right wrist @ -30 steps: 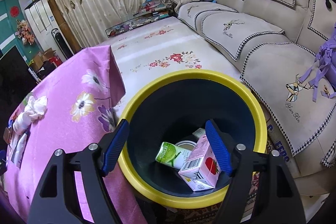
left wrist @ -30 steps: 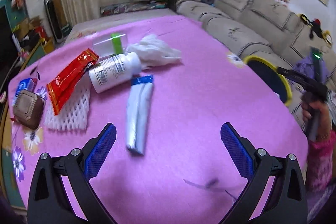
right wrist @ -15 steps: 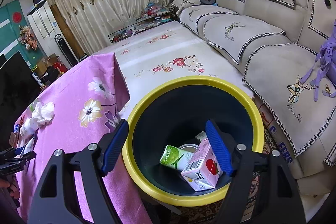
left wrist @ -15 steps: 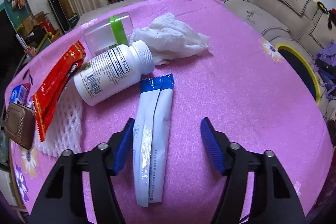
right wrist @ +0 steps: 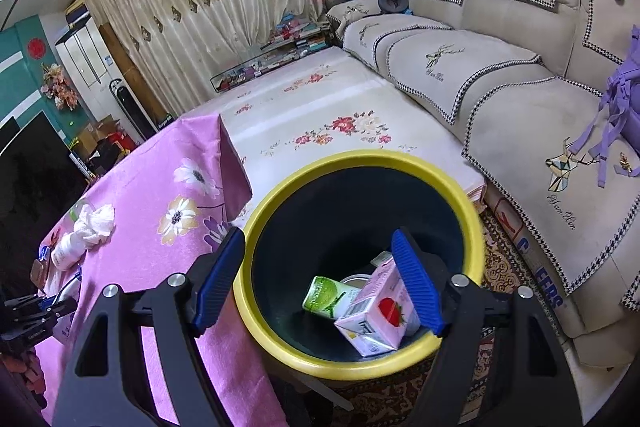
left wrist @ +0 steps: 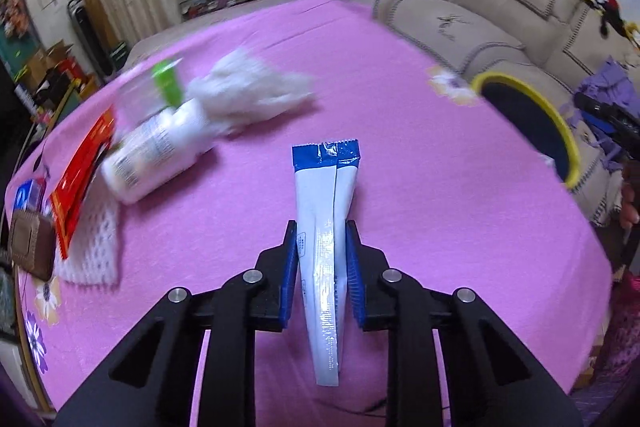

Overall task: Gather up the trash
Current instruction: 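Carry the toothpaste tube over the bin and open the left gripper, then move the right tool to the table and grasp the white tissue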

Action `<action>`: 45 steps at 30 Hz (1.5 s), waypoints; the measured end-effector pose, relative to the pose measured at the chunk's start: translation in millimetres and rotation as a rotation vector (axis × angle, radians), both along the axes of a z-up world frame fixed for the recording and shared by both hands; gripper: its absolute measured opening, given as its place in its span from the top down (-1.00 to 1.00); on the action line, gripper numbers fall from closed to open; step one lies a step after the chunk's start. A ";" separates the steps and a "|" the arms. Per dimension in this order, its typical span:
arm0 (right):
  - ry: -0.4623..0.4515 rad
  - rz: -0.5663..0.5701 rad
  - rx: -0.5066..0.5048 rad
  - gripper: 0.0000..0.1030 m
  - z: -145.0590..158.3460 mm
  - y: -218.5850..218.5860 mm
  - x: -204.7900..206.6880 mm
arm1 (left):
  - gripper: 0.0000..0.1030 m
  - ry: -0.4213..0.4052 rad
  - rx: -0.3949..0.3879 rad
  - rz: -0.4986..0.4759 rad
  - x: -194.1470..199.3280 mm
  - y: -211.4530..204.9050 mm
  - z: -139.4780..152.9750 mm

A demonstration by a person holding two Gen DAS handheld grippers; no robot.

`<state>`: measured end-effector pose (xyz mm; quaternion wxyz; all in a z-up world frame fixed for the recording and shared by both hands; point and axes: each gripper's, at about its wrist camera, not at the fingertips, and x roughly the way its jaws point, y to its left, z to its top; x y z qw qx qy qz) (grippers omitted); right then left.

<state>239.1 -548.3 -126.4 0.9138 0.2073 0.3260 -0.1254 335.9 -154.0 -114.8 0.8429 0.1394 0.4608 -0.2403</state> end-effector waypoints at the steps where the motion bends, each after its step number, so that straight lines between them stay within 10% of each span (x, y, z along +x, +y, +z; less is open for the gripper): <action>1: -0.005 -0.004 -0.004 -0.39 2.2 -1.9 -3.8 | 0.56 -0.007 -0.007 -0.022 -4.3 -10.5 5.8; 15: -0.012 -0.146 -0.052 -0.45 8.2 -57.2 -77.4 | 0.55 -0.006 -0.050 -0.337 -28.3 -217.2 29.3; 27: -0.001 -0.213 -0.027 -0.46 -2.5 -87.4 -105.8 | 0.38 -0.011 -0.009 -0.402 -10.1 -342.4 0.4; 30: 0.005 -0.209 -0.024 -0.46 -3.8 -85.5 -104.1 | -0.06 -0.020 -0.012 -0.376 -3.9 -347.6 -1.3; 35: 0.014 -0.184 -0.030 -0.46 -3.3 -76.8 -97.3 | -0.10 -0.058 -0.069 -0.349 -6.1 -317.1 14.2; 45: 0.027 -0.060 -0.054 -0.46 3.3 -27.3 -60.9 | -0.52 -0.259 -0.202 -0.134 -37.7 -136.3 55.7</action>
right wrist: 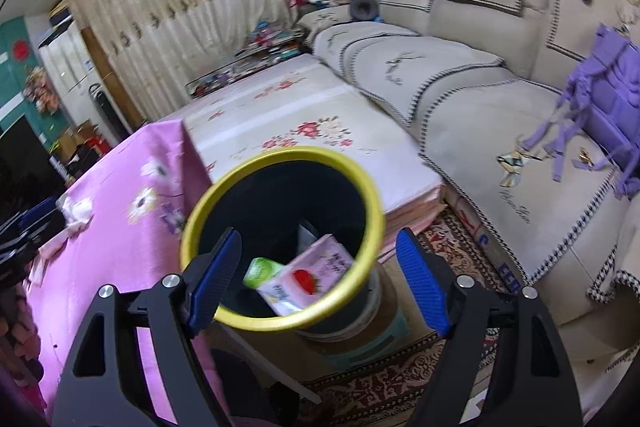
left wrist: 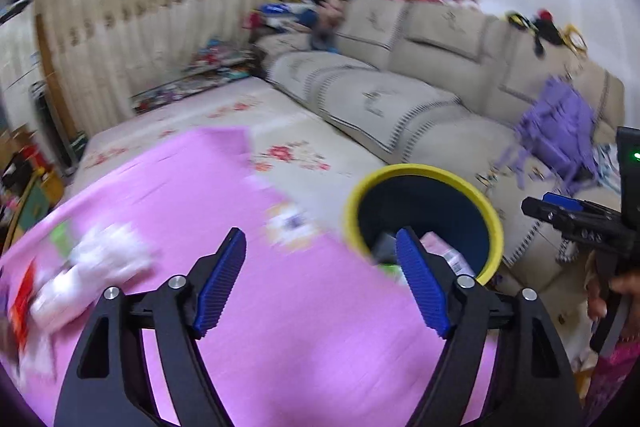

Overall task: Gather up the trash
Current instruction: 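Move the right tool to the table and grasp the white tissue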

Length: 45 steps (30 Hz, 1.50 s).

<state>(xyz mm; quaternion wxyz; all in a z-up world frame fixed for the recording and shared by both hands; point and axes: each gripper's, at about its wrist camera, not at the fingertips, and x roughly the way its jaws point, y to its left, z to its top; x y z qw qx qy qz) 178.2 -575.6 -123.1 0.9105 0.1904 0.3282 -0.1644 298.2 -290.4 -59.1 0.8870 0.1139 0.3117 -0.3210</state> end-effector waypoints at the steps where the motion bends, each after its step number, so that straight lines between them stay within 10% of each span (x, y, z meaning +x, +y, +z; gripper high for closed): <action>1: 0.002 0.020 -0.005 -0.46 1.8 9.0 6.0 | -0.52 -0.009 -0.007 0.026 -2.0 19.1 0.8; 17: 0.025 0.497 -0.078 -0.46 36.4 204.8 143.8 | -0.66 -0.091 -0.044 0.441 2.6 264.7 -36.1; 32: 0.142 0.718 -0.152 -0.45 5.8 337.5 286.2 | -0.67 -0.048 -0.069 0.441 -1.4 252.8 -33.0; 39: 0.228 0.747 -0.129 -0.05 -23.2 350.0 311.3 | -0.67 -0.035 -0.067 0.419 -1.2 246.7 -35.1; 45: 0.218 0.733 -0.152 0.69 -21.4 348.7 307.7 | -0.67 -0.028 -0.065 0.417 -0.1 244.3 -37.4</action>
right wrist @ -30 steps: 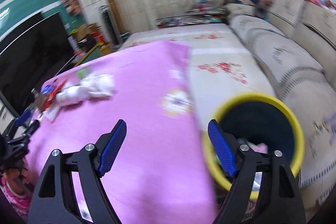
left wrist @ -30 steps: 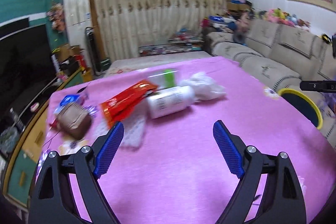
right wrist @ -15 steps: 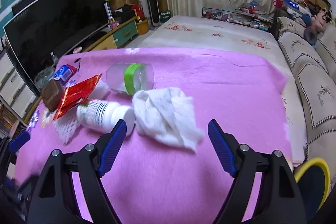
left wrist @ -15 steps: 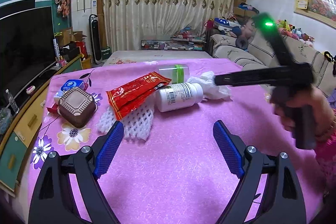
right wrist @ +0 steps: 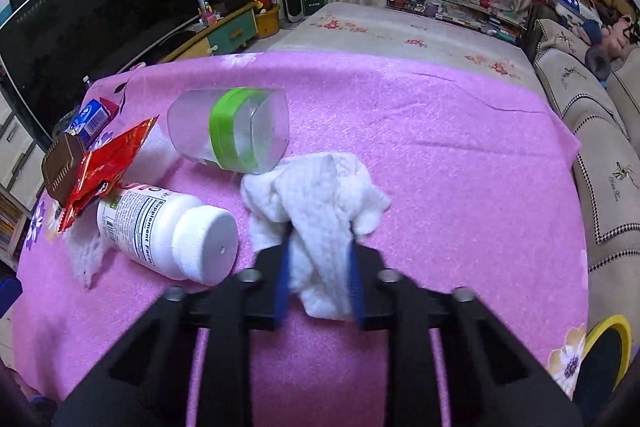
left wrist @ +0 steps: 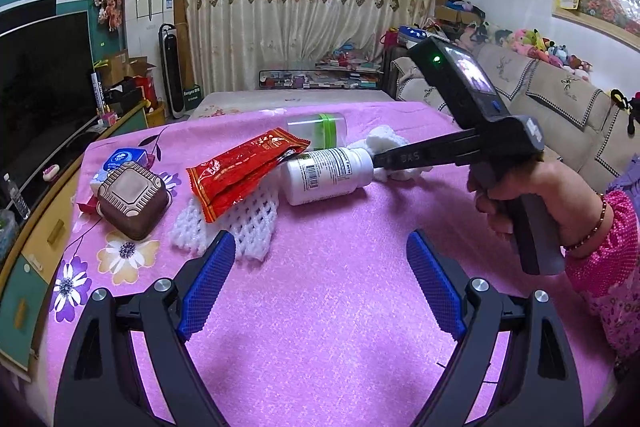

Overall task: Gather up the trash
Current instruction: 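Move the right tool to the table and grasp the white tissue, then carry the tissue over the bin and open the right gripper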

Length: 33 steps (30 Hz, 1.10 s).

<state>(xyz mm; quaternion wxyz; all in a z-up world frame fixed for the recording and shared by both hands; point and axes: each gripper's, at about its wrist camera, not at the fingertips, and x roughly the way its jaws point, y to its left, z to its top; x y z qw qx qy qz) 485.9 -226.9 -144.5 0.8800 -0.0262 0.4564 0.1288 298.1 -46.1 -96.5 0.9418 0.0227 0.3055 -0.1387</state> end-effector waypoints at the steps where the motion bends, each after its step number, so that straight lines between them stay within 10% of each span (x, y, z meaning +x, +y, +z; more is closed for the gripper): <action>1: -0.003 -0.004 -0.003 0.71 0.1 -0.5 -1.9 | -0.68 0.000 0.000 0.000 -0.3 0.5 -0.3; 33: -0.229 -0.244 0.057 0.73 65.7 -144.9 -193.3 | -0.68 -0.014 0.041 0.001 -1.0 -5.4 -4.9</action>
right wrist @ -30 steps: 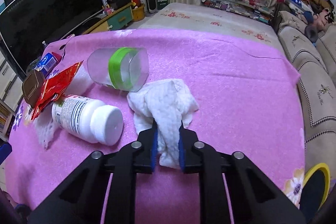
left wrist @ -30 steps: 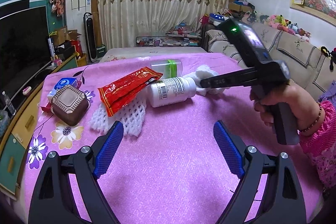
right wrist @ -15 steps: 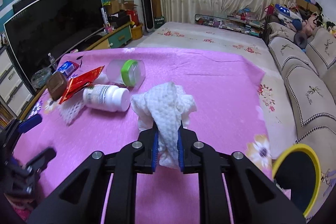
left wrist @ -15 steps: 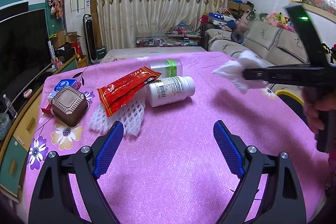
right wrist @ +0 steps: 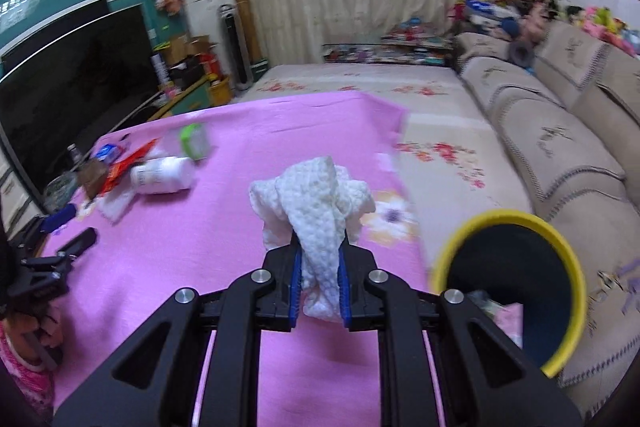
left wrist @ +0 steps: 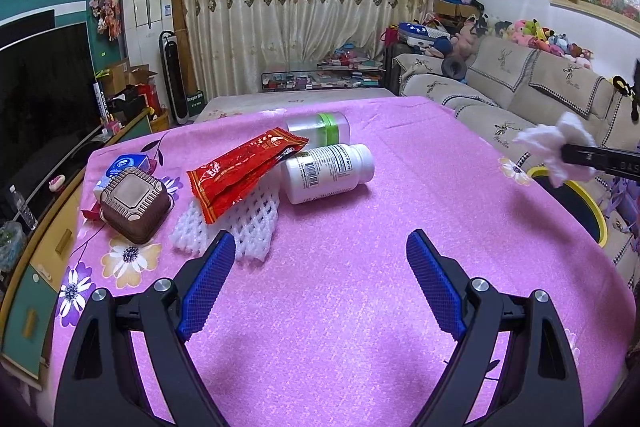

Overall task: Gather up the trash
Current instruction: 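Carry the tissue over the bin and open the right gripper, then grasp the white supplement bottle with the left gripper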

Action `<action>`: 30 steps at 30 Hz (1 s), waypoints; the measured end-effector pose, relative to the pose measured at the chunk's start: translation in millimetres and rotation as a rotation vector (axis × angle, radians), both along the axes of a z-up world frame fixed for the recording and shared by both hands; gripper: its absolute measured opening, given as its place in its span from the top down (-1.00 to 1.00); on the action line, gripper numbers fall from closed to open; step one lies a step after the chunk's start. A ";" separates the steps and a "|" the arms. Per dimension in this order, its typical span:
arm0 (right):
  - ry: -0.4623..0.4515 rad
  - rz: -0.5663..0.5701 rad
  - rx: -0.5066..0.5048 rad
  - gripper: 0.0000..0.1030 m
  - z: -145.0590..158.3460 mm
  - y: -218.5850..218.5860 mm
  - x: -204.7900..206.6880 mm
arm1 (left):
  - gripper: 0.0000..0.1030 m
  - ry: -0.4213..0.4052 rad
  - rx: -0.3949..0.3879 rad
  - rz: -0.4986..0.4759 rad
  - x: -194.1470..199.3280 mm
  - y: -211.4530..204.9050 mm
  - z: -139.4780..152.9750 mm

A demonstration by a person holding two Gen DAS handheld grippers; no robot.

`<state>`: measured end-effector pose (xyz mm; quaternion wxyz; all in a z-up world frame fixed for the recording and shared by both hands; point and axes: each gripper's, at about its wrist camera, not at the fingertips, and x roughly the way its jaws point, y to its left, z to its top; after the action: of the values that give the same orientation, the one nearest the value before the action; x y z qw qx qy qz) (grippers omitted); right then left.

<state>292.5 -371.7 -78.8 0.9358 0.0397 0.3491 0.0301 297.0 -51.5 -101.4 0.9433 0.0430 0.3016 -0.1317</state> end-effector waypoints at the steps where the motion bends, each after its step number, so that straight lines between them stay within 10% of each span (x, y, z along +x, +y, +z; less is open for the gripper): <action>1: -0.006 -0.032 -0.008 0.73 0.3 -10.7 -4.7 | -0.68 0.001 0.002 0.000 0.3 -0.4 -0.4; 23: 0.144 -0.450 0.041 0.67 -70.4 -170.0 -31.1 | -0.68 0.003 0.005 -0.007 1.5 -1.0 -1.4; 27: 0.167 -0.489 0.070 -0.11 -83.4 -176.8 -36.3 | -0.68 0.004 0.005 -0.009 1.6 -1.5 -1.7; 30: 0.153 -0.506 0.070 -0.12 -82.4 -178.2 -39.9 | -0.68 0.010 0.003 -0.014 2.0 -2.1 -2.6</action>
<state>252.6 -549.9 -161.2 0.8824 0.1600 0.3966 -0.1961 299.0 -53.7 -104.0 0.9408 0.0457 0.3062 -0.1382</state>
